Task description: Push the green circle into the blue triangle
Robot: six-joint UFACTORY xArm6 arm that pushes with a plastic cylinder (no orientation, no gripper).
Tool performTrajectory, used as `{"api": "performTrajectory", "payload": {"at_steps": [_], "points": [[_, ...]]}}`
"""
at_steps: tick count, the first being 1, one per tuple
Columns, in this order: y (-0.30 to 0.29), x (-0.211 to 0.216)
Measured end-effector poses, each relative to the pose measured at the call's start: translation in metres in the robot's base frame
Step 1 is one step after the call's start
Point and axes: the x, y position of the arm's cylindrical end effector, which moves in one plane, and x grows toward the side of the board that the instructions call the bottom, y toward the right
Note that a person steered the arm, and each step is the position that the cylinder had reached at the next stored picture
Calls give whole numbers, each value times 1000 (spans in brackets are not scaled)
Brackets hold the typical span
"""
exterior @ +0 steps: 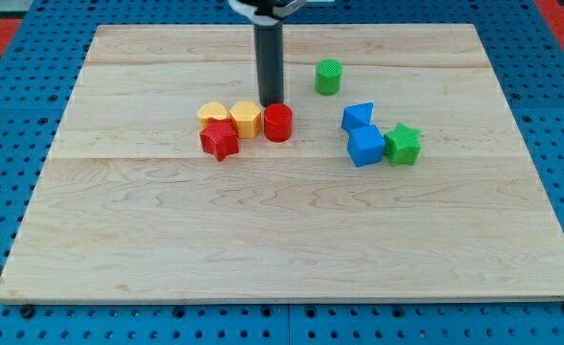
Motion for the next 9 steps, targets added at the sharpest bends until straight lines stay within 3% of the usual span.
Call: {"api": "performTrajectory", "payload": {"at_steps": [1,2,3,5,6,7,8,9], "points": [[44,1],[24,35],[-11,41],[-6,-42],[36,-70],[100,-48],[113,-2],[128,-15]]}}
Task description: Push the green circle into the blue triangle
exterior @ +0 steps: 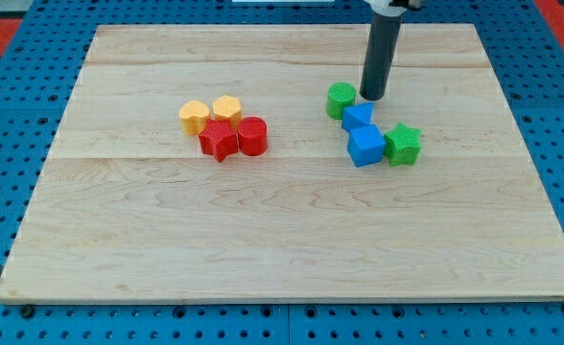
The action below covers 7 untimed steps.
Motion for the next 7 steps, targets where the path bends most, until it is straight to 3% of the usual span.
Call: {"api": "performTrajectory", "payload": {"at_steps": [1,4,5,6,7], "points": [[-7,-27],[-64,-20],[-58,0],[-15,43],[-15,38]]}}
